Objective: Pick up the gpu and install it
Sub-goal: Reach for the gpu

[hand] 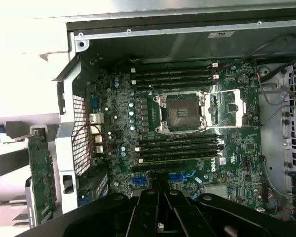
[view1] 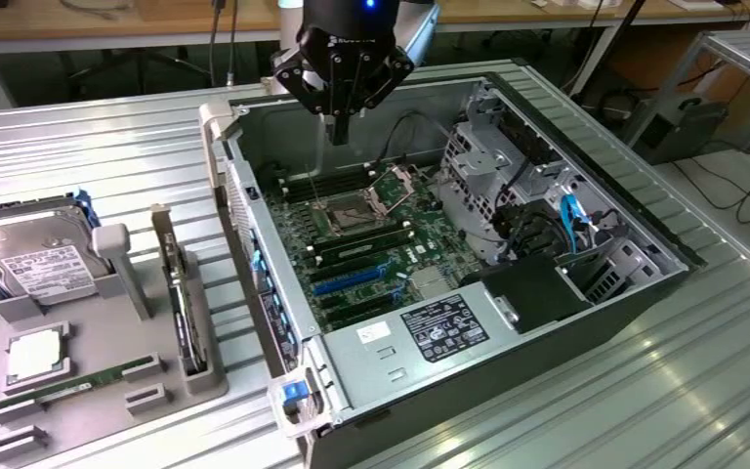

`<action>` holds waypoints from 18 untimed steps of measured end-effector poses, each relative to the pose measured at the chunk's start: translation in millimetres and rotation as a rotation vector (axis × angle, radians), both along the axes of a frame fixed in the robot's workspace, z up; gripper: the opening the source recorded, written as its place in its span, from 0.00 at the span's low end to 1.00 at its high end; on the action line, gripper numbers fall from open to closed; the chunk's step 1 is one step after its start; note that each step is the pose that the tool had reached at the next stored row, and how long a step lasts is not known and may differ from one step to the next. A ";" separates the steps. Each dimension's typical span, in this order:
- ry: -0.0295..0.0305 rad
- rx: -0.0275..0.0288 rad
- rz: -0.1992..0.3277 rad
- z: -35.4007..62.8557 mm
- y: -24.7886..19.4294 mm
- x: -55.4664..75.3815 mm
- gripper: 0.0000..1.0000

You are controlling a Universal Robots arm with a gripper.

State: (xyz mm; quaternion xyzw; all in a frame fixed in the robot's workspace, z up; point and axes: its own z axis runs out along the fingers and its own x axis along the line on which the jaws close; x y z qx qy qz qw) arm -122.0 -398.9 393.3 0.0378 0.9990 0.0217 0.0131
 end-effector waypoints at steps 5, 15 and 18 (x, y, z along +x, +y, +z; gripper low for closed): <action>0.0000 -0.0001 0.001 0.0 -2.2 -10.4 0.11; -0.0002 0.0000 0.001 0.0 -10.9 -47.3 0.11; -0.0003 -0.0001 0.001 0.1 -14.6 -58.6 0.11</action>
